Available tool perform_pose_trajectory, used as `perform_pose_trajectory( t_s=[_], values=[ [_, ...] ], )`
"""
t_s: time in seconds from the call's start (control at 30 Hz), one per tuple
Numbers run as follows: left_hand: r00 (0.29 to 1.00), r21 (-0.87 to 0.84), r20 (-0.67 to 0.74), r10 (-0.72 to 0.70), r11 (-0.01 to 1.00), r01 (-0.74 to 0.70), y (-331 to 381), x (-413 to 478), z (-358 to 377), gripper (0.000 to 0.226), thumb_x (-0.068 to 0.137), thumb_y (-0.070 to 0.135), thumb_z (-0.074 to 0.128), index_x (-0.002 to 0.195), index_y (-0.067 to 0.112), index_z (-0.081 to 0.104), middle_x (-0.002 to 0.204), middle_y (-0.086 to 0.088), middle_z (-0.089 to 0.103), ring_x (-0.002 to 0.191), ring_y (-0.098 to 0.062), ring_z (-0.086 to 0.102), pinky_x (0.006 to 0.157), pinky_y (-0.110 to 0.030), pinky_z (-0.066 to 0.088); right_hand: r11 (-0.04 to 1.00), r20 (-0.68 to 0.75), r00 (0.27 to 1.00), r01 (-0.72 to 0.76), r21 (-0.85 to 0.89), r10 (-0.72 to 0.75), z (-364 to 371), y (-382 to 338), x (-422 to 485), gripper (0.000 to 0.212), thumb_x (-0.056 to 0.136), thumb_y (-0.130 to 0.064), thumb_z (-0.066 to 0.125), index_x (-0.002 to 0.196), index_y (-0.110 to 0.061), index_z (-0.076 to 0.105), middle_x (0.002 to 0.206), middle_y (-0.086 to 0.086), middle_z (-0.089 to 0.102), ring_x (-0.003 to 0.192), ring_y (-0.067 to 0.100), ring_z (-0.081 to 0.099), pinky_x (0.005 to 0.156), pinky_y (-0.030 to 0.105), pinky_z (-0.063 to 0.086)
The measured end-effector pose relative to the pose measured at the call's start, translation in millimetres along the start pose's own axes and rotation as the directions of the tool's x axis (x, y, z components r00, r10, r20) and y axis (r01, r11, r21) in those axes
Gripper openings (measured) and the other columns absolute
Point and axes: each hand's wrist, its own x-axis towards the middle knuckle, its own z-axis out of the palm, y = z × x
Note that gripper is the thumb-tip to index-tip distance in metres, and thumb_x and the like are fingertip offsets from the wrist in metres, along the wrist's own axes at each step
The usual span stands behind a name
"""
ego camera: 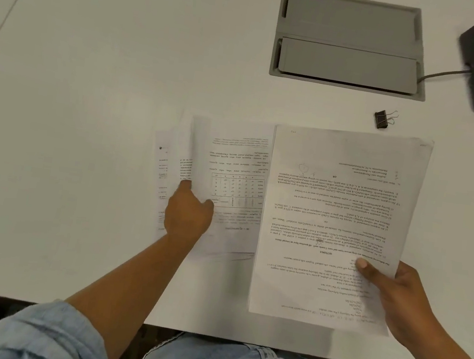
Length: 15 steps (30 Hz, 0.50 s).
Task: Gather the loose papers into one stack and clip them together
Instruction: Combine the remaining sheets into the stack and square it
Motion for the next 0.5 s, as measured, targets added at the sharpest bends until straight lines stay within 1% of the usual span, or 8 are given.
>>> perform_pose_trajectory(
  t_s=[0.07,0.1,0.17,0.27,0.33,0.4,0.47,0.5],
  values=[
    [0.999,-0.102,0.034,0.020,0.995,-0.016,-1.9,-3.0,-0.6,0.014,0.085,0.008,0.063,0.099,0.011,0.063,0.088,0.002,0.067,0.090,-0.028,0.068,0.066,-0.026,0.051,1.000,0.004,1.000,-0.008,-0.002,0.008,-1.3,0.6,-0.8,0.087,0.032,-0.064,0.088,0.102,-0.015,0.074,0.101,0.004,0.078,0.090,0.023,0.075,0.076,0.034,0.060],
    [0.999,-0.137,0.036,0.018,0.990,-0.013,-1.5,-4.6,-1.2,0.009,0.085,0.007,0.064,0.091,0.013,0.063,0.081,0.005,0.065,0.085,-0.027,0.068,0.064,-0.025,0.051,1.000,0.004,1.000,0.000,-0.004,0.000,-1.6,0.8,-1.5,0.087,0.032,-0.065,0.088,0.102,-0.015,0.073,0.101,0.004,0.078,0.090,0.024,0.075,0.077,0.035,0.060],
    [0.999,-0.191,0.034,-0.009,0.982,0.015,2.2,-8.0,-2.9,0.016,0.082,0.008,0.073,0.085,0.016,0.059,0.076,0.006,0.062,0.077,-0.022,0.066,0.065,-0.025,0.051,1.000,0.001,1.000,0.017,-0.011,-0.017,-1.3,0.7,-3.3,0.084,0.035,-0.063,0.088,0.102,-0.015,0.073,0.100,0.004,0.078,0.089,0.024,0.075,0.074,0.034,0.061],
    [0.998,-0.218,0.056,-0.014,0.976,0.026,8.1,-11.0,-1.5,0.030,0.075,0.013,0.082,0.091,0.017,0.057,0.075,0.008,0.060,0.068,-0.011,0.061,0.062,-0.023,0.050,1.000,0.000,1.000,0.009,0.021,-0.009,-0.8,1.6,-4.7,0.046,0.062,-0.037,0.082,0.101,-0.015,0.073,0.098,0.002,0.079,0.095,0.030,0.073,0.073,0.033,0.061],
    [0.996,-0.247,0.086,0.002,0.969,0.020,9.3,-11.2,1.2,0.027,0.079,0.020,0.081,0.098,0.018,0.062,0.080,0.008,0.064,0.071,-0.011,0.063,0.069,-0.029,0.056,0.999,-0.012,1.000,-0.007,0.034,0.007,-1.5,2.0,-6.1,0.035,0.068,-0.028,0.075,0.100,-0.015,0.072,0.098,0.002,0.079,0.098,0.032,0.072,0.075,0.034,0.061],
    [0.994,-0.321,0.112,-0.002,0.946,0.038,9.4,-10.7,3.2,0.012,0.089,0.026,0.069,0.097,0.017,0.067,0.087,0.006,0.069,0.081,-0.018,0.068,0.080,-0.038,0.059,1.000,-0.008,1.000,-0.008,0.022,0.008,-1.9,1.8,-8.2,0.052,0.057,-0.041,0.084,0.101,-0.015,0.073,0.099,0.003,0.078,0.094,0.029,0.074,0.073,0.032,0.061],
    [0.992,-0.353,0.128,-0.015,0.934,0.060,10.8,-12.1,3.7,0.015,0.096,0.026,0.059,0.098,0.015,0.069,0.095,0.003,0.071,0.090,-0.021,0.068,0.087,-0.039,0.057,1.000,-0.005,1.000,-0.004,0.006,0.004,-3.0,2.3,-10.0,0.080,0.038,-0.058,0.090,0.102,-0.014,0.072,0.100,0.003,0.078,0.090,0.024,0.075,0.073,0.032,0.061],
    [0.991,-0.351,0.133,-0.013,0.934,0.059,11.0,-12.4,4.2,0.015,0.098,0.024,0.057,0.099,0.014,0.068,0.098,0.001,0.071,0.092,-0.022,0.067,0.088,-0.037,0.056,1.000,-0.013,1.000,-0.008,0.005,0.008,-3.9,3.1,-10.0,0.085,0.033,-0.061,0.090,0.103,-0.014,0.073,0.101,0.004,0.078,0.090,0.023,0.075,0.074,0.033,0.061]
  ],
)
